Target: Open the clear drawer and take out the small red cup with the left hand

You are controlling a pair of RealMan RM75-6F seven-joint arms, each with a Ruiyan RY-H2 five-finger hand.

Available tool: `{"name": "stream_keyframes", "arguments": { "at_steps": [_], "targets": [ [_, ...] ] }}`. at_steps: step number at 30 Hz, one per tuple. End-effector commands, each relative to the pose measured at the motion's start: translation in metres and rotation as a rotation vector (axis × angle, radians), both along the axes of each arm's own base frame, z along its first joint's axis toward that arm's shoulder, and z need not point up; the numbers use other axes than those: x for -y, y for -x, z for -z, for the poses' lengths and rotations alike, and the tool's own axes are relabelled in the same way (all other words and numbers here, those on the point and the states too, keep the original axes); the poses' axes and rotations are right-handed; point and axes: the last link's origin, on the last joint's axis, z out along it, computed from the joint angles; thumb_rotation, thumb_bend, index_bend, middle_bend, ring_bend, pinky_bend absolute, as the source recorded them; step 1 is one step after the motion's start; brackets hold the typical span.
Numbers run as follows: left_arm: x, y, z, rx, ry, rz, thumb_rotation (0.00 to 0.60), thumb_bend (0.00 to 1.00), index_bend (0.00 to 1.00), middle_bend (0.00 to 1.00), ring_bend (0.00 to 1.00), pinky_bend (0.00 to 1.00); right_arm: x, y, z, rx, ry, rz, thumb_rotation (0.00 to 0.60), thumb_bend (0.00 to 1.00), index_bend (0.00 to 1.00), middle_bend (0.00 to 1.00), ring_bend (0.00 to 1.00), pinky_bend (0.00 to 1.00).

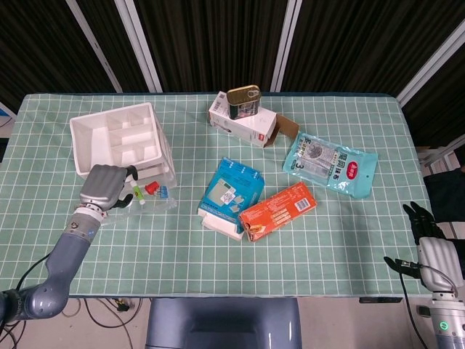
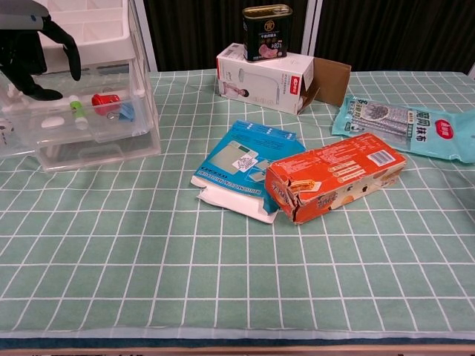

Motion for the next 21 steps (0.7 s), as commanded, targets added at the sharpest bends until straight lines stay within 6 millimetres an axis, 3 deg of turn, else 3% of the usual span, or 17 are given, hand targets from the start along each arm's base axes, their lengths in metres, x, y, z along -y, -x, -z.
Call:
{"name": "stream_keyframes", "arguments": {
  "at_steps": [1, 21],
  "targets": [
    [-0.003, -0.001, 0.004, -0.007, 0.007, -0.004, 0.600, 0.31, 0.41, 1.00, 1.00, 1.00, 0.000, 0.000, 0.000, 0.000, -0.001, 0.000, 0.600, 0.10, 0.00, 0.00, 0.00, 0.22],
    [-0.013, -0.013, 0.021, -0.031, 0.060, 0.026, 0.600, 0.32, 0.37, 1.00, 1.00, 1.00, 0.000, 0.000, 0.000, 0.011, -0.006, 0.005, 0.600, 0.10, 0.00, 0.00, 0.00, 0.22]
  ]
}}
